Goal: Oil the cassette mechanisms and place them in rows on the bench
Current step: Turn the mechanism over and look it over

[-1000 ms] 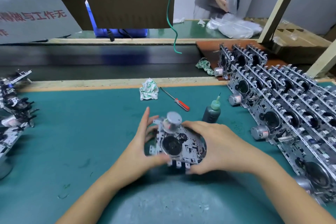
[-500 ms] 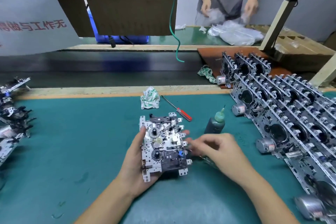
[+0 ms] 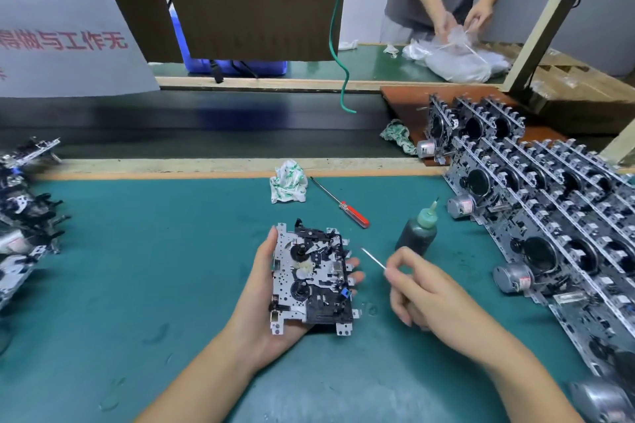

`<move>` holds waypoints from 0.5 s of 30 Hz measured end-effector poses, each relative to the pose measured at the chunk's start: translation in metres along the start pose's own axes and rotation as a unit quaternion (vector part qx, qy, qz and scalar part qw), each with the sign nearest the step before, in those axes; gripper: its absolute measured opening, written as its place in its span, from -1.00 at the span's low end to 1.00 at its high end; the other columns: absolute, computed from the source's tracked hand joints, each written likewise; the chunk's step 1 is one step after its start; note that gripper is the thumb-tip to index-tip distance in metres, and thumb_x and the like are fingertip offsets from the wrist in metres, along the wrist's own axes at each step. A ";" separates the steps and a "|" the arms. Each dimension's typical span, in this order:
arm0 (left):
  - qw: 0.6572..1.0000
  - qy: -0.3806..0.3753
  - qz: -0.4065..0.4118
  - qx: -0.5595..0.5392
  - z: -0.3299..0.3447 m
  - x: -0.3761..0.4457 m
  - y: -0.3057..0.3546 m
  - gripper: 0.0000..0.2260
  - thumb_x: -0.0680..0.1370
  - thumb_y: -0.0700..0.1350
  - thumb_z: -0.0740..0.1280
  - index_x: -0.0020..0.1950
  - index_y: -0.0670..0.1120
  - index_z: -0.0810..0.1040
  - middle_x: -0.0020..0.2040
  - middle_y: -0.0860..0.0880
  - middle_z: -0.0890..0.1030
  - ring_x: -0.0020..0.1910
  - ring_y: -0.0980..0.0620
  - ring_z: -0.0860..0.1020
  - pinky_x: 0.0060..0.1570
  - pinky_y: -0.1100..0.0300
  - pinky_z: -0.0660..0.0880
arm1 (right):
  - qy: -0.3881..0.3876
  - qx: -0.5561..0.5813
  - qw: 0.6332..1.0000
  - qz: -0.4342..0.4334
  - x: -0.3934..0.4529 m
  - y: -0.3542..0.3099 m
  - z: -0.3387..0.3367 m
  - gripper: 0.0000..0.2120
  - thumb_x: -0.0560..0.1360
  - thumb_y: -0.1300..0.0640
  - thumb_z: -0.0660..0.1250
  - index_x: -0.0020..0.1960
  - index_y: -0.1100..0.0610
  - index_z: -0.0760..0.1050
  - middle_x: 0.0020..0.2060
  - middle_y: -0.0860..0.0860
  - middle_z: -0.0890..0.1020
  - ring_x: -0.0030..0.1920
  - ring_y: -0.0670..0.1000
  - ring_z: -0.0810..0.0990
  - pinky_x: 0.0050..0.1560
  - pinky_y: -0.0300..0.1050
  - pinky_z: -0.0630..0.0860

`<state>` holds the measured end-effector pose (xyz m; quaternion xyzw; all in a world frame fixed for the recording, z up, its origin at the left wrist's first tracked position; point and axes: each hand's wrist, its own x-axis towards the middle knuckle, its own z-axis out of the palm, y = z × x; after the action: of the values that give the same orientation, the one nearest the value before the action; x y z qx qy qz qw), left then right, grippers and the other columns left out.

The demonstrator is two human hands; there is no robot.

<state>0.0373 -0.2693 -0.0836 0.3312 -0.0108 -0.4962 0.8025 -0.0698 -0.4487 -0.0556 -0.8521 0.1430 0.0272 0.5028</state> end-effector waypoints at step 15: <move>0.995 0.031 -0.060 0.071 -0.006 0.005 -0.001 -0.34 0.49 0.36 0.05 0.13 -0.13 0.66 0.21 -0.20 0.59 0.14 -0.13 0.60 0.05 0.06 0.57 | -0.165 0.170 0.970 0.050 0.001 -0.009 0.014 -0.66 0.62 0.08 0.11 -0.33 0.08 0.35 -0.60 -0.04 0.31 -0.60 -0.10 0.15 -0.59 -0.32 0.14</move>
<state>0.0416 -0.2705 -0.0903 0.4030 -0.0010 -0.5310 0.7454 -0.0650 -0.4325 -0.0552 -0.7294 0.1027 0.1677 0.6552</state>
